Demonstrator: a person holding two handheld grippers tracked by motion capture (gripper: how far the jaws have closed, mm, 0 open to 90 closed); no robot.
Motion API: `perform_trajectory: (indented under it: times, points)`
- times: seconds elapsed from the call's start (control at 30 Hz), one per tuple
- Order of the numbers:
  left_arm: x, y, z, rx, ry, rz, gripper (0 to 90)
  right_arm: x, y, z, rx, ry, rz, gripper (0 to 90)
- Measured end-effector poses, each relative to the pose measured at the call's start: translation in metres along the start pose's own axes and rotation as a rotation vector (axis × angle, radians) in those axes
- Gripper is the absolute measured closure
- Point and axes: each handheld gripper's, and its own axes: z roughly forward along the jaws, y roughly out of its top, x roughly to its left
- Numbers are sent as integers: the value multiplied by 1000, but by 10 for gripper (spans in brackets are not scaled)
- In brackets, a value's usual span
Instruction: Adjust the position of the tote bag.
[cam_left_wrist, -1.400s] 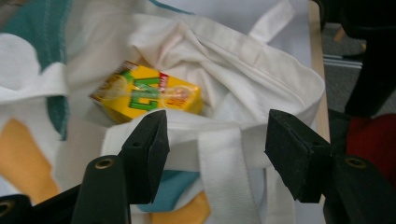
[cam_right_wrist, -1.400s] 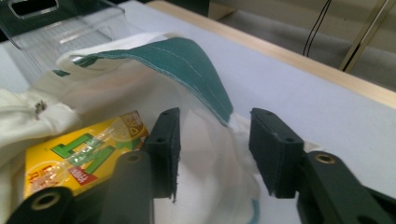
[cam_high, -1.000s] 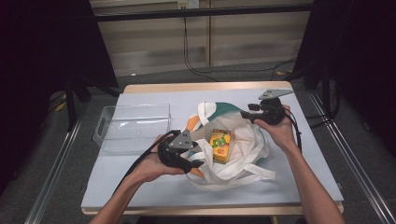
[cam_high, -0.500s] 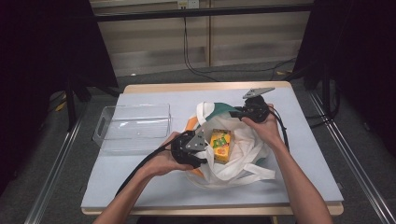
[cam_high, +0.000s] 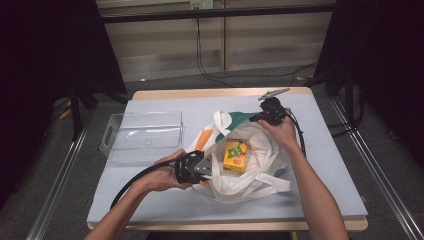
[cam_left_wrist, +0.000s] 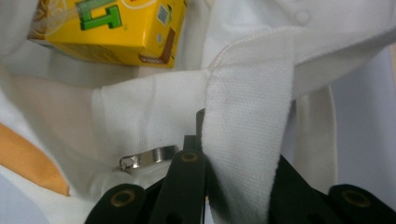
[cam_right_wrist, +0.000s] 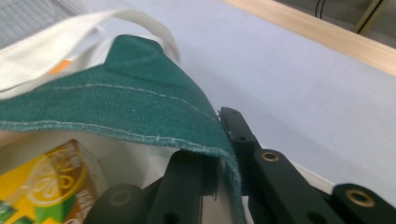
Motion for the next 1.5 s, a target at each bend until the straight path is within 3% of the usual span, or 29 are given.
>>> perform_trajectory:
  times: [0.17,0.3,0.37,0.43,0.47,0.6,0.63,0.67,0.77,0.87,0.93,1.03,1.13,1.23,1.33,1.4,1.5]
  points:
    - [-3,-11,2,6,-18,-19,875,-3,-3,12,39,-14,-4,853]
    - [-8,-17,6,22,8,-23,877,-13,-11,19,60,-4,29,845]
    - [-9,-20,10,58,6,-4,877,-11,-14,26,96,-17,14,846]
    - [-10,-24,13,63,8,-7,877,-9,-17,33,129,-21,-19,847]
    - [-11,-25,15,84,30,7,877,-9,-19,35,131,-10,-6,847]
    - [-11,-29,17,73,28,-14,878,-6,-24,40,135,-24,-24,856]
    - [-11,-30,19,52,37,-40,878,-6,-24,40,137,-30,-33,857]
    - [-11,-29,18,67,37,-20,878,-4,-23,40,142,-41,-36,858]
    - [-14,-32,18,33,50,-65,864,0,-22,39,154,-60,-38,843]
    - [-16,-33,15,-17,22,-123,729,0,-22,34,146,-74,-35,759]
    - [-15,-33,10,-31,9,-131,637,-1,-20,26,116,-67,-20,691]
    - [-15,-33,5,-88,6,-183,570,2,-17,14,79,-67,-39,607]
    - [-13,-35,-4,-133,7,-208,498,5,-20,0,33,-46,-19,533]
    - [-11,-38,-12,-195,3,-248,449,8,-24,-11,14,-50,-18,446]
    - [-8,-40,-21,-232,-2,-258,420,11,-25,-24,-21,-43,-25,376]
    - [-8,-41,-27,-266,6,-280,386,16,-27,-33,-58,-23,-23,355]
    - [-7,-41,-35,-298,12,-295,369,25,-31,-44,-58,-19,-52,320]
